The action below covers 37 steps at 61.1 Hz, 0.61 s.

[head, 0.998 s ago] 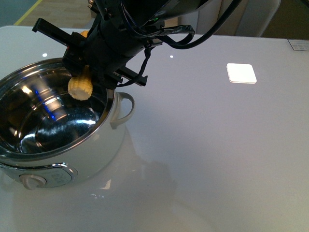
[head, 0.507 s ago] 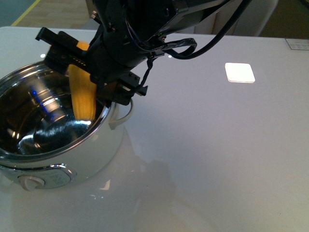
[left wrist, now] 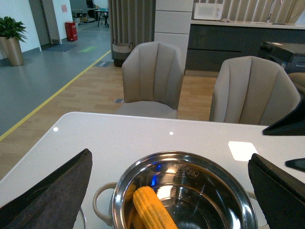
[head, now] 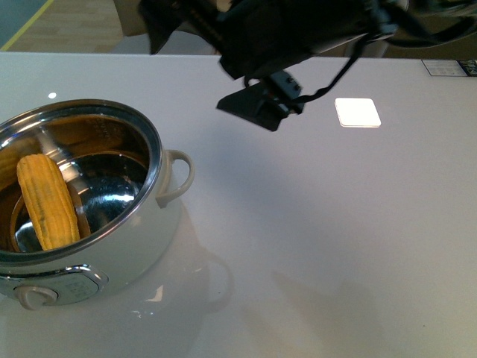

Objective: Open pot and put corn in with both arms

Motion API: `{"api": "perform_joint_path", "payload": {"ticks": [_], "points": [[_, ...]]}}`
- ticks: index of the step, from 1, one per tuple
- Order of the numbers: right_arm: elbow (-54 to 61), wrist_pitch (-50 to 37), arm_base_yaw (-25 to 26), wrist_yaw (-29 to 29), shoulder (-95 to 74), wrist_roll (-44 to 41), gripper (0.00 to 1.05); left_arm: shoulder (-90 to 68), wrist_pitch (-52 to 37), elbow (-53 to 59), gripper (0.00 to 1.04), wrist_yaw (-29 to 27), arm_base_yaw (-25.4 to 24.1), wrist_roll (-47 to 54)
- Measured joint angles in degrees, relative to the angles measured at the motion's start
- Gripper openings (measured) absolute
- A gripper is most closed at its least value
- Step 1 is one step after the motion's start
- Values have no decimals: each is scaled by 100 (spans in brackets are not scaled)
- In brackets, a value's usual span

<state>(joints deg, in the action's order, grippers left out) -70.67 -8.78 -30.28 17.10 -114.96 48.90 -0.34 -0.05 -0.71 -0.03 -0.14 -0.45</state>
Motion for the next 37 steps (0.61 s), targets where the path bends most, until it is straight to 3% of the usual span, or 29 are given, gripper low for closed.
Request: {"api": "perform_joint_path", "payload": {"ticks": [37], "points": [[3394, 170, 1543, -1014, 4212, -2426, 96, 0, 2, 0, 98, 2, 0, 0]]}}
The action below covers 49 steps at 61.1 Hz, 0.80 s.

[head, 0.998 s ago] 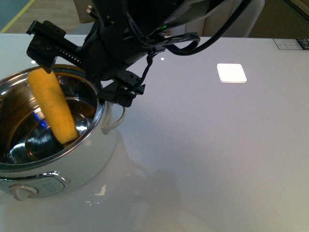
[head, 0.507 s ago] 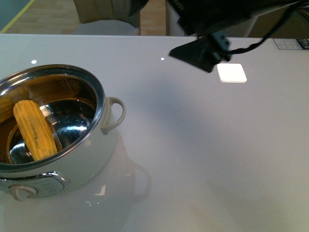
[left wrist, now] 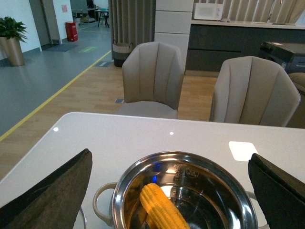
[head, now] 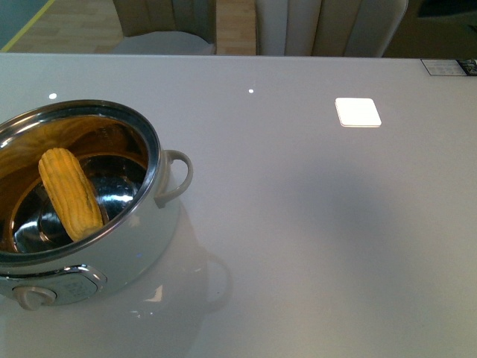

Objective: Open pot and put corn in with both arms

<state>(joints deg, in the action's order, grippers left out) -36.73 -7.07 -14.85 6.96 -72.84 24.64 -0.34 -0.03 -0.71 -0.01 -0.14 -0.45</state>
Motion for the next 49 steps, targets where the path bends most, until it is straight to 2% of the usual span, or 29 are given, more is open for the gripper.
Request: {"api": "perform_joint_path", "payload": {"ticks": [6, 7, 10, 14, 17, 20, 33, 37, 49], "points": [[157, 39, 48, -22, 317, -142, 96, 0, 0, 0, 98, 0, 0, 0], [190, -79, 33, -170, 313, -245, 95, 0, 0, 0, 98, 0, 0, 0], [492, -1038, -46, -883, 297, -595, 89, 0, 0, 0, 98, 0, 0, 0], [1172, -2726, -28, -1808, 299, -1384, 77, 0, 0, 0, 98, 0, 0, 0], [1506, -3388, 52, -1967, 376, -1740, 70, 0, 0, 0, 98, -4, 0, 0], [1915, -3987, 221, -1919, 710, -2092, 56, 0, 0, 0, 98, -2, 0, 0], [2608, -3901, 605, -1554, 1517, -2347, 17, 0, 0, 0, 98, 0, 0, 0], [2804, -3779, 715, -1414, 1849, -2406, 2, 0, 0, 0, 98, -2, 0, 0], [3156, -3364, 962, -1202, 2612, -2428, 2, 0, 0, 0, 98, 0, 0, 0]]}}
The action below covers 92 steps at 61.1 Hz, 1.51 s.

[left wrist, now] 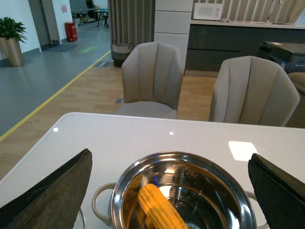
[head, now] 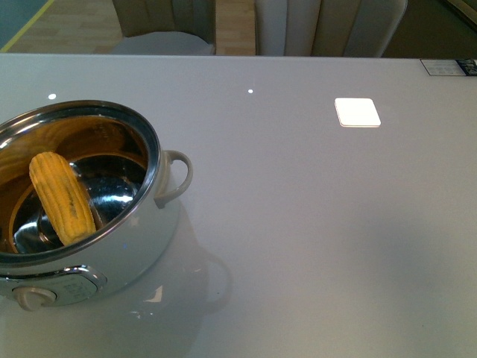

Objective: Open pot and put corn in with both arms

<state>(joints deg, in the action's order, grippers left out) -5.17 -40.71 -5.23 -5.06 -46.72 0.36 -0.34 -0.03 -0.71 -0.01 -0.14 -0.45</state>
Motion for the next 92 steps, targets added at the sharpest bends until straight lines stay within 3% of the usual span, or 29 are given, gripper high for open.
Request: {"api": "perform_joint_path", "payload": {"ticks": [4, 10, 15, 44, 82, 87, 92], "points": [[87, 166, 289, 417, 258, -2, 2, 0, 0, 0, 98, 0, 0, 0], [188, 422, 496, 472, 634, -2, 2, 0, 0, 0, 98, -2, 0, 0], [404, 229, 501, 507, 723, -2, 2, 0, 0, 0, 98, -2, 0, 0], [420, 1871, 514, 494, 2465, -2, 2, 0, 0, 0, 98, 0, 0, 0], [420, 3075, 514, 494, 3676, -4, 2, 0, 0, 0, 98, -2, 0, 0], [417, 3923, 514, 494, 4339, -4, 2, 0, 0, 0, 98, -2, 0, 0], [417, 4048, 514, 503, 4616, -2, 2, 0, 0, 0, 98, 0, 0, 0]]}}
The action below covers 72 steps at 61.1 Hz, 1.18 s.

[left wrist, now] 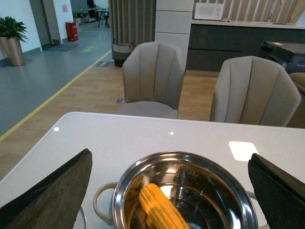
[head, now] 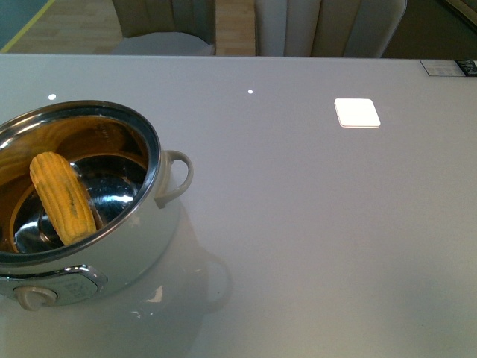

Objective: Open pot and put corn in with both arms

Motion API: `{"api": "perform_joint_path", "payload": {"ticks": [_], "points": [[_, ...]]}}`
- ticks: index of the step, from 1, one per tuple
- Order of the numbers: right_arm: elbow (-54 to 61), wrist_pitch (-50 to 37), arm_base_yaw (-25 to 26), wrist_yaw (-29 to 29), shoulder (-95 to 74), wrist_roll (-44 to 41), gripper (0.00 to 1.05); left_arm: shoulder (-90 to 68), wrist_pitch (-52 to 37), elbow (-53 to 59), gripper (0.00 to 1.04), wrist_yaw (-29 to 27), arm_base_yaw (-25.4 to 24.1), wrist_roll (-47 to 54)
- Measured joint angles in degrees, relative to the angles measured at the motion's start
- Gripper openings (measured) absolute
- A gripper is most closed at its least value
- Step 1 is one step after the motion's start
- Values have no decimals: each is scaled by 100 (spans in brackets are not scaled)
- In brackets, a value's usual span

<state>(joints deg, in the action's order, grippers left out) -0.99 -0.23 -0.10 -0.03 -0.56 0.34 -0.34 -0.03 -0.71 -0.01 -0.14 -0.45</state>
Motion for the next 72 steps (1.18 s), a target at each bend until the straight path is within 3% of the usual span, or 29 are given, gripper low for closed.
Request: {"api": "perform_joint_path", "payload": {"ticks": [8, 38, 72], "points": [[0, 9, 0, -2, 13, -9, 4, 0, 0, 0, 98, 0, 0, 0], [0, 13, 0, 0, 20, -7, 97, 0, 0, 0, 98, -2, 0, 0], [0, 13, 0, 0, 20, -7, 96, 0, 0, 0, 98, 0, 0, 0]]}}
